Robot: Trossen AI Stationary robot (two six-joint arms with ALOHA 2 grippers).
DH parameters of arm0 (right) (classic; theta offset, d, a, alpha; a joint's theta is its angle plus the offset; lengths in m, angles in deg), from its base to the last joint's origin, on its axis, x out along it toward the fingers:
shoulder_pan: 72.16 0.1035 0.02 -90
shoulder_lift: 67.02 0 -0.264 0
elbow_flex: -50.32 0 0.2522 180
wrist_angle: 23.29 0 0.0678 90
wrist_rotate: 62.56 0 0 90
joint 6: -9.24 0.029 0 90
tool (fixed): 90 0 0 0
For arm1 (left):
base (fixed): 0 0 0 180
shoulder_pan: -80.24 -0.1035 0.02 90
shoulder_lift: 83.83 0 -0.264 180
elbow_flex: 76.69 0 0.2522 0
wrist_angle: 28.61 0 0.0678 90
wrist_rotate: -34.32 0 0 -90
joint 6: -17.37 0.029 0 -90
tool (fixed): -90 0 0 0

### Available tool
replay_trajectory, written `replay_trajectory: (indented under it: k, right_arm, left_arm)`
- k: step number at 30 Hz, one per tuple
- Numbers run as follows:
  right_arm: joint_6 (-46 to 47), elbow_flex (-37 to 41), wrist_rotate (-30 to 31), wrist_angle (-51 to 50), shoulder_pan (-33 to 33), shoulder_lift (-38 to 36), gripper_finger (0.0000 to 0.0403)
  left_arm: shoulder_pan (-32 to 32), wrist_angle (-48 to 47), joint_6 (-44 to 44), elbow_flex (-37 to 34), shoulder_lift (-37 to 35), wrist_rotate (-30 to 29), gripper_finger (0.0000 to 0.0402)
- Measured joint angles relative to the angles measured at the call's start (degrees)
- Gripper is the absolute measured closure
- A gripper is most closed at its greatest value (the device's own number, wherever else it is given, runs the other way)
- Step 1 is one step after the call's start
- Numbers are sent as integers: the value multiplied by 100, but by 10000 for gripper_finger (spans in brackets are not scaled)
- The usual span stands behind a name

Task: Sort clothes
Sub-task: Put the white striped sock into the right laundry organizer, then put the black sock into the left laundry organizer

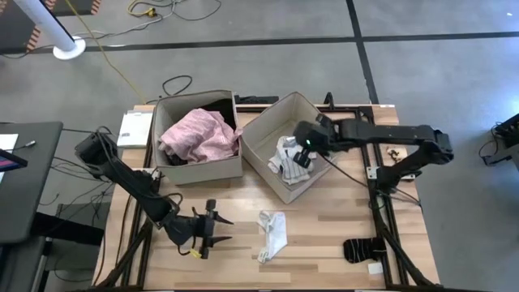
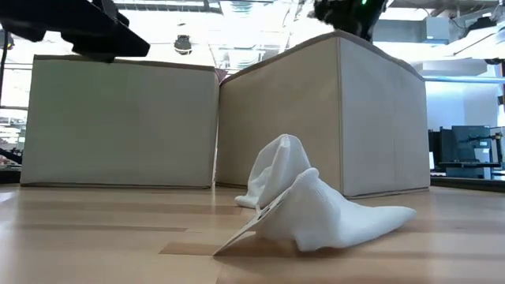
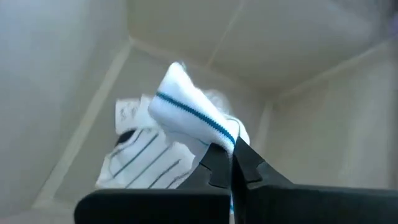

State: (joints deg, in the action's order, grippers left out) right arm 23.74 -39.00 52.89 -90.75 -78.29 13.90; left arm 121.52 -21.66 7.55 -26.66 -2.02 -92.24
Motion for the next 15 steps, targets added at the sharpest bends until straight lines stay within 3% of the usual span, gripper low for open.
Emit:
replay_trajectory:
  k: [6,11,15]
  right_arm:
    - [201,16,-1733,-132,-816,565,377]
    - [108,16,-1870,-410,-1022,775,331]
    - [61,16,-1871,-434,-1001,507,274]
  left_arm:
    - [37,1381,-86,-460,483,11,206]
    - [35,1889,-95,-483,956,4,206]
    - [35,2040,-61,-483,1189,17,206]
